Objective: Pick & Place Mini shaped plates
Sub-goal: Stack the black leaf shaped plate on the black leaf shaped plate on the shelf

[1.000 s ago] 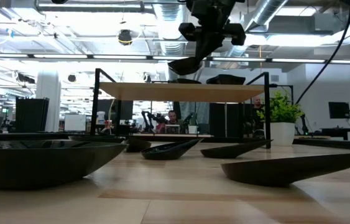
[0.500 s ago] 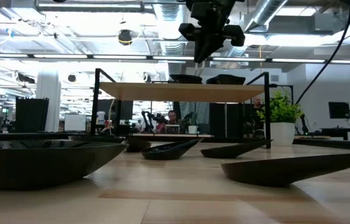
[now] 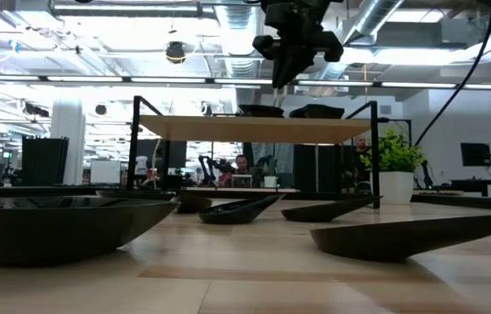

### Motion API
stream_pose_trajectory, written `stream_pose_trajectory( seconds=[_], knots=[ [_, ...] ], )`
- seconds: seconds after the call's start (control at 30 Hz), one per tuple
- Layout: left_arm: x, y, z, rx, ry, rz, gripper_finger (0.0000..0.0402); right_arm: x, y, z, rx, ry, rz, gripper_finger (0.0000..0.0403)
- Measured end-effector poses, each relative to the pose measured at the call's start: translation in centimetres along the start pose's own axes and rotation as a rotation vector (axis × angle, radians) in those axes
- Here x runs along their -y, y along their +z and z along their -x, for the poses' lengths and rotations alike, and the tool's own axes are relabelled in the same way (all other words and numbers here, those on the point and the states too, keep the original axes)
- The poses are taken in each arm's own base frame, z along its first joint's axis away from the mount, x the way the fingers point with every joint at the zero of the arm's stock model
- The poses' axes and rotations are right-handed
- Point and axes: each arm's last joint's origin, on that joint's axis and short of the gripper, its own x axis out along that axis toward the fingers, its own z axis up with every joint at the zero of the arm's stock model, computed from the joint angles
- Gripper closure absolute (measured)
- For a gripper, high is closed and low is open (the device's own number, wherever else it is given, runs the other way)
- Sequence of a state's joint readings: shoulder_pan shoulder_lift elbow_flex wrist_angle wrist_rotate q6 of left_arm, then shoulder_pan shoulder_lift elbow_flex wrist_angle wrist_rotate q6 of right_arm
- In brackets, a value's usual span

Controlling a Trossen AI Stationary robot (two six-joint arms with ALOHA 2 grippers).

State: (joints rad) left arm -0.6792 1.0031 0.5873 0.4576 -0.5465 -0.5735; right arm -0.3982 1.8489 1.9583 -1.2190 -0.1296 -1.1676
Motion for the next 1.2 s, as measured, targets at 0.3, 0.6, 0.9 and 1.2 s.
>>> stream_pose_trajectory(
  seconds=[0.3, 0.6, 0.9, 1.2],
  knots=[
    [0.0, 0.0, 0.0, 0.0, 0.0, 0.0, 0.0289, -2.4, 4.2, 1.2, 0.08, 0.036, -0.424, 0.0355],
    [0.0, 0.1, 0.0, 0.005, -0.003, -0.015, 0.0289, -5.1, 6.4, 2.8, 0.302, 0.396, -0.581, 0.0355],
    [0.1, 0.1, 0.0, 0.012, -0.006, -0.037, 0.0289, -8.1, 3.2, 5.3, 0.593, 0.597, -0.547, 0.0355],
    [0.1, 0.1, 0.0, 0.012, -0.006, -0.038, 0.0289, -13.1, 1.9, 3.3, 0.61, 0.782, -0.647, 0.0355]
  ],
)
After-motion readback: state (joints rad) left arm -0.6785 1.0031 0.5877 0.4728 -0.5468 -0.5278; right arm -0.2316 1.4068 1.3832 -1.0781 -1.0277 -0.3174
